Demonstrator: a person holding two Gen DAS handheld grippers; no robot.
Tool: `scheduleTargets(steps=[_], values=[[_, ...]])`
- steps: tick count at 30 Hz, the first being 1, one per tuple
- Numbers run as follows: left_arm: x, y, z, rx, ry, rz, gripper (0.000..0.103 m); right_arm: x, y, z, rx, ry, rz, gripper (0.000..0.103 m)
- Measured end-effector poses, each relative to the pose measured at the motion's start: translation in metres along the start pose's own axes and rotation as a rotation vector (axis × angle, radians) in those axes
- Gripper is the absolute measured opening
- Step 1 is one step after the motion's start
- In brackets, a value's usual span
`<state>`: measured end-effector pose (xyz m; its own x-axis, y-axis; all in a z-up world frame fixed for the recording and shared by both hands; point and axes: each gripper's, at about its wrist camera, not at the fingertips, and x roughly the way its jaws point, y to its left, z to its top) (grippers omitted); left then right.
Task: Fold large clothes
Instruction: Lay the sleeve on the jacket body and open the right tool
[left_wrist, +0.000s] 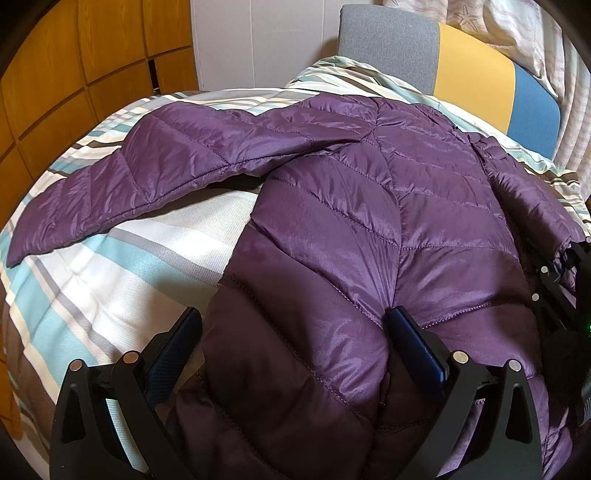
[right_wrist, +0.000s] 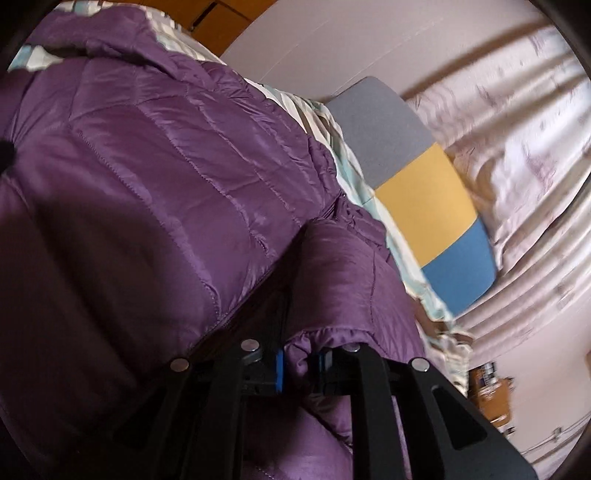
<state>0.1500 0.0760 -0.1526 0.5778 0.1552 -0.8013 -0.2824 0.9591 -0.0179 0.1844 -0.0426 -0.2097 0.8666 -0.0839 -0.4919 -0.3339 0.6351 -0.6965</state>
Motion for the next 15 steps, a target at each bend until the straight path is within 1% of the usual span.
scheduleTargets(steps=[2,3,4,5,6,7,8,10,12,14,15], values=[[0.000,0.000,0.001,0.000,0.006,0.002,0.100,0.003,-0.005,-0.002,0.019,0.006,0.014,0.019],[0.000,0.001,0.002,-0.003,0.012,-0.004,0.100,0.004,-0.012,-0.004,0.044,0.008,0.034,0.027],[-0.002,0.002,0.003,-0.011,0.015,-0.016,0.100,0.002,-0.015,-0.004,0.059,0.003,0.042,0.043],[-0.004,0.003,0.003,-0.019,0.018,-0.029,0.100,-0.002,-0.019,-0.004,0.080,-0.013,0.053,0.051],[-0.005,0.006,0.004,-0.027,0.023,-0.044,0.100,-0.006,-0.026,-0.007,0.102,-0.034,0.053,0.066],[-0.006,0.007,0.004,-0.031,0.026,-0.051,0.100,-0.011,-0.030,-0.006,0.112,-0.041,0.053,0.074],[-0.008,0.007,0.004,-0.032,0.029,-0.055,0.100,-0.015,-0.035,-0.006,0.138,-0.038,0.063,0.075],[-0.018,0.007,0.008,-0.024,0.020,-0.049,0.100,-0.023,-0.049,-0.007,0.220,-0.023,0.139,0.077],[-0.031,0.001,0.013,-0.001,-0.023,-0.042,0.100,-0.026,-0.072,-0.019,0.343,-0.002,0.217,0.077],[-0.045,-0.011,0.024,0.043,-0.071,-0.055,0.100,-0.028,-0.092,-0.031,0.450,0.004,0.254,0.077],[-0.050,-0.018,0.028,0.062,-0.091,-0.071,0.100,-0.029,-0.109,-0.042,0.531,0.003,0.257,0.077]])
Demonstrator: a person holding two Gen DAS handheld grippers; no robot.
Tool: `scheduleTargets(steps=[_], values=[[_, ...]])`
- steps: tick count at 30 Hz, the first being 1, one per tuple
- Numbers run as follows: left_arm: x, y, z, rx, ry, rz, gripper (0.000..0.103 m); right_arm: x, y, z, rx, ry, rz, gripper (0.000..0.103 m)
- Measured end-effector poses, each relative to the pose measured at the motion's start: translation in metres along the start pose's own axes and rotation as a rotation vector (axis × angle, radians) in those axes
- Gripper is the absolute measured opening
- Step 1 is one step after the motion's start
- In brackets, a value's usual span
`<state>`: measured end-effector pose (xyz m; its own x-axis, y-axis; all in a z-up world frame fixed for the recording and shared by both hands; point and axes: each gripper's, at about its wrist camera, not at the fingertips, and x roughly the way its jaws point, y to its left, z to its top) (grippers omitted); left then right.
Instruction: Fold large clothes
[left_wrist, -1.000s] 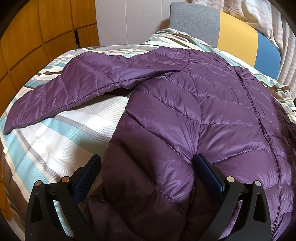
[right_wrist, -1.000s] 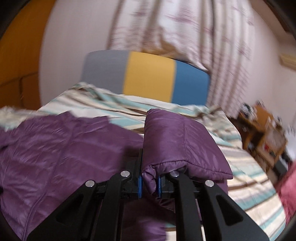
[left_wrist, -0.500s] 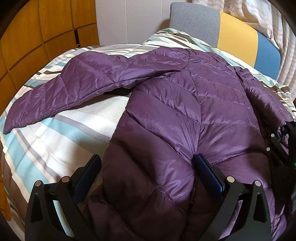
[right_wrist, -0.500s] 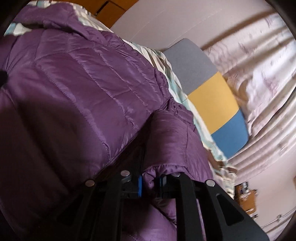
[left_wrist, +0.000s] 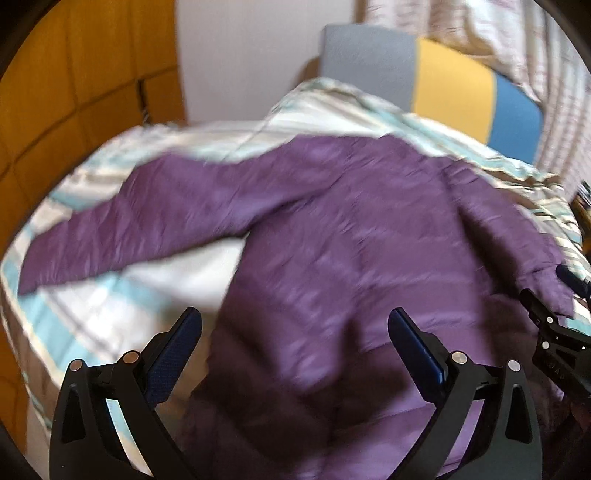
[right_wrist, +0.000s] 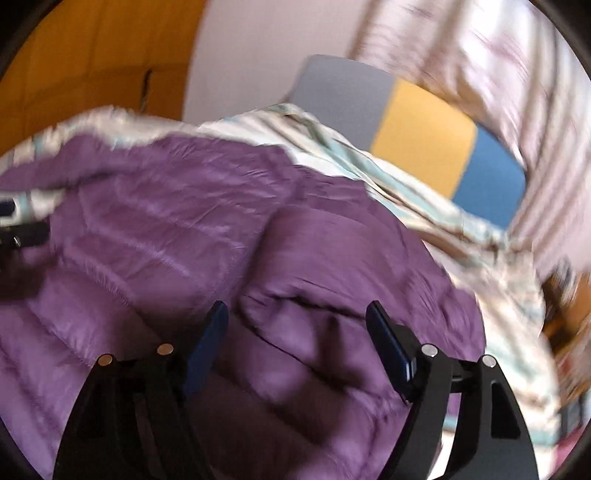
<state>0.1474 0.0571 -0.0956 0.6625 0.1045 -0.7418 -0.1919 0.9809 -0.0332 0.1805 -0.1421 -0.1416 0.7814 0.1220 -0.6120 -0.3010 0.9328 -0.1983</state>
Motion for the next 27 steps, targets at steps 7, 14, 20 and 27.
scheduleTargets(steps=[7,14,20,27], values=[[0.007,-0.092,0.029,0.181,-0.028,-0.119,0.100,-0.009,-0.104,-0.031,0.437,0.043,-0.288,0.081],[0.047,-0.182,0.031,0.369,0.003,-0.123,0.100,0.027,-0.141,-0.056,0.582,0.197,-0.308,0.083],[0.081,-0.166,0.042,0.266,-0.008,-0.008,0.100,0.040,-0.126,-0.052,0.511,0.206,-0.332,0.089],[0.078,-0.111,0.032,0.037,0.012,-0.057,0.100,0.043,-0.115,-0.057,0.472,0.205,-0.344,0.091]])
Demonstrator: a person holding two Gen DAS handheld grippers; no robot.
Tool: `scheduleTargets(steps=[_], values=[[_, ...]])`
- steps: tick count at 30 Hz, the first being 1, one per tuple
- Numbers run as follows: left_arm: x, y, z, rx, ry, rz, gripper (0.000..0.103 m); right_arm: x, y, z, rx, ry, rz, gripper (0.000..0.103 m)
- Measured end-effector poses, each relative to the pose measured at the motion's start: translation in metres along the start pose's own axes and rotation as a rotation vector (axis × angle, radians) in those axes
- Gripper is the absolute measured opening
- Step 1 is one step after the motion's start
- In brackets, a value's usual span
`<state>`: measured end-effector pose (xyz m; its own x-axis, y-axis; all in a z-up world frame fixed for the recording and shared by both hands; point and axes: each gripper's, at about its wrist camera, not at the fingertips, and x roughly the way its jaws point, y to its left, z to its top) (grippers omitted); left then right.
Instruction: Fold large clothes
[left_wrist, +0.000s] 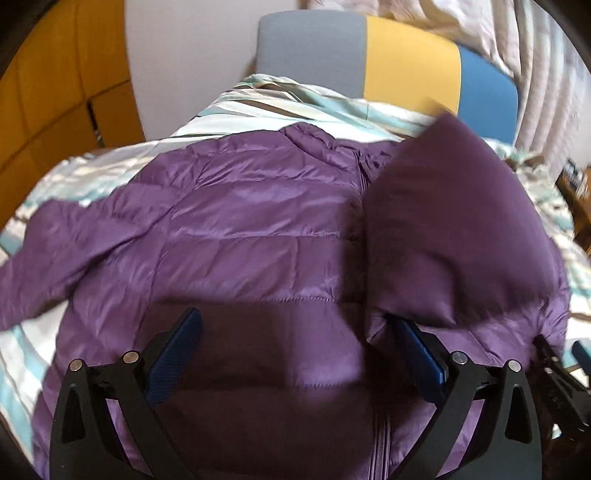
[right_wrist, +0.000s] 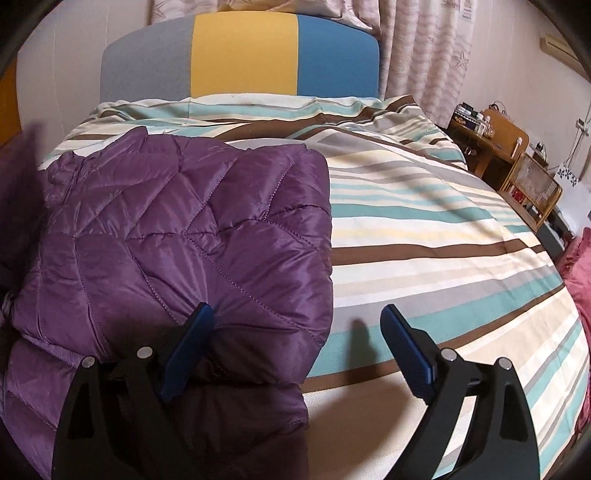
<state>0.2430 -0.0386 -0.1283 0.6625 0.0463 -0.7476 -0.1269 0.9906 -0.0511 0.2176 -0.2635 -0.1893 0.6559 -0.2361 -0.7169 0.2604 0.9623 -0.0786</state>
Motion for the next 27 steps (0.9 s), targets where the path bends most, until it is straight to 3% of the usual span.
scheduleTargets(steps=[5,9,10,11,12,13,14,16,19,21,25,27], values=[[-0.013,0.004,0.007,-0.037,-0.084,-0.058,0.100,0.002,-0.002,-0.001,0.014,0.005,0.010,0.092],[0.008,0.005,0.023,-0.060,-0.026,-0.050,0.100,0.001,-0.004,-0.001,0.017,0.003,0.012,0.092],[0.011,0.007,0.025,-0.081,-0.014,-0.056,0.096,0.000,-0.004,-0.001,0.017,0.004,0.012,0.093],[0.017,0.014,0.026,-0.108,0.005,-0.061,0.086,0.000,-0.004,-0.001,0.018,0.003,0.012,0.093],[0.020,0.015,0.027,-0.120,0.014,-0.064,0.059,0.000,-0.004,-0.001,0.019,0.003,0.014,0.093],[0.022,0.019,0.024,-0.139,0.025,-0.068,0.044,-0.001,-0.005,-0.001,0.021,0.000,0.014,0.093],[0.023,0.027,0.023,-0.160,0.025,-0.087,0.037,-0.002,-0.005,-0.001,0.021,-0.003,0.014,0.093],[0.019,0.035,0.021,-0.175,0.023,-0.088,0.013,-0.006,-0.006,0.000,0.021,-0.011,0.027,0.093],[0.013,0.050,0.019,-0.183,-0.007,-0.115,0.013,-0.018,-0.014,0.008,0.055,-0.054,0.098,0.093],[0.013,0.054,0.016,-0.159,-0.022,-0.093,0.013,-0.018,-0.017,0.018,0.057,-0.078,0.070,0.093],[0.016,0.058,0.009,-0.177,-0.028,-0.087,0.013,0.010,-0.017,0.034,0.068,0.006,0.038,0.094],[0.019,0.060,0.006,-0.185,-0.032,-0.090,0.013,0.029,-0.011,0.035,0.049,0.059,0.018,0.100]])
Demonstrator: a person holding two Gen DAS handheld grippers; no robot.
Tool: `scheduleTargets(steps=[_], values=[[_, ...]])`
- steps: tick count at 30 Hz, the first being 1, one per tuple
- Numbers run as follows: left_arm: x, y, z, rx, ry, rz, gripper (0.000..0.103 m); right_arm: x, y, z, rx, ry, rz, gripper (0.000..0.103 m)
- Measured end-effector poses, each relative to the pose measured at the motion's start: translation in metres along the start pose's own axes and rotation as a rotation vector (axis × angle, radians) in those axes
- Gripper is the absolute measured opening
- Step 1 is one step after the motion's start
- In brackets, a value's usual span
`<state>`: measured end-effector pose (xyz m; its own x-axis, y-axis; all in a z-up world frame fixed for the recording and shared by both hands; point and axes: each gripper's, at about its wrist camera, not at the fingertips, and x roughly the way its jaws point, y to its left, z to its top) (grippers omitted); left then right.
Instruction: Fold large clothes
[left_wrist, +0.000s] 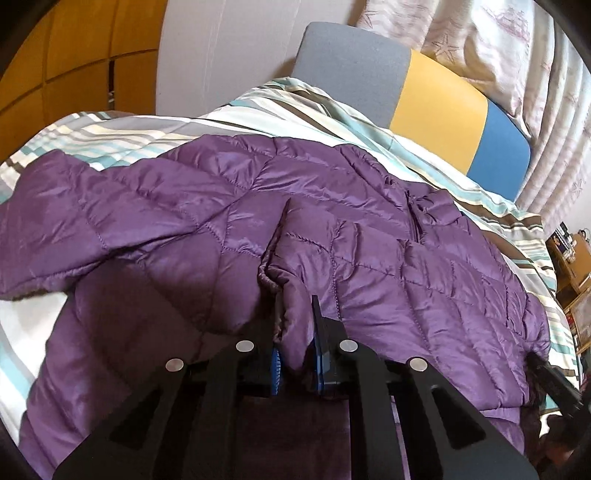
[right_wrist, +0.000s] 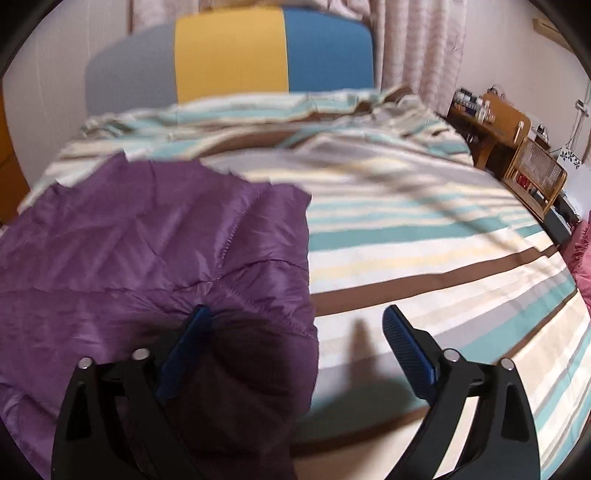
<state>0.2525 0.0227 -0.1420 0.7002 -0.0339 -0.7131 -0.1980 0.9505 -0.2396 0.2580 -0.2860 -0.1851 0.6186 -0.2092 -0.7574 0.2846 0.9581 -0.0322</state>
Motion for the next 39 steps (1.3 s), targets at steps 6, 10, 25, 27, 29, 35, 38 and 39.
scheduleTargets(steps=[6,10,25,27,29,35,38,39], values=[[0.010,-0.005,-0.002,0.029,0.031,0.019,0.015,0.011,0.004,-0.003,-0.021,0.003,-0.032,0.101],[0.010,-0.004,-0.002,0.027,0.032,0.008,0.018,0.004,0.001,-0.004,-0.017,-0.009,-0.026,0.101],[-0.040,0.011,-0.004,0.047,-0.007,-0.073,0.090,-0.042,0.011,-0.051,-0.137,-0.045,-0.110,0.101],[-0.051,0.030,-0.004,-0.007,-0.014,-0.078,0.092,-0.042,0.013,-0.052,-0.149,-0.052,-0.123,0.101],[-0.064,0.056,-0.003,-0.081,-0.035,-0.083,0.092,-0.042,0.015,-0.052,-0.153,-0.055,-0.129,0.101],[-0.096,0.145,0.001,-0.257,-0.119,0.041,0.092,-0.041,0.014,-0.052,-0.155,-0.057,-0.133,0.101],[-0.113,0.202,-0.001,-0.413,-0.163,0.098,0.092,-0.041,0.016,-0.052,-0.162,-0.062,-0.143,0.101],[-0.121,0.229,-0.005,-0.501,-0.186,0.117,0.092,-0.041,0.017,-0.052,-0.164,-0.063,-0.145,0.101]])
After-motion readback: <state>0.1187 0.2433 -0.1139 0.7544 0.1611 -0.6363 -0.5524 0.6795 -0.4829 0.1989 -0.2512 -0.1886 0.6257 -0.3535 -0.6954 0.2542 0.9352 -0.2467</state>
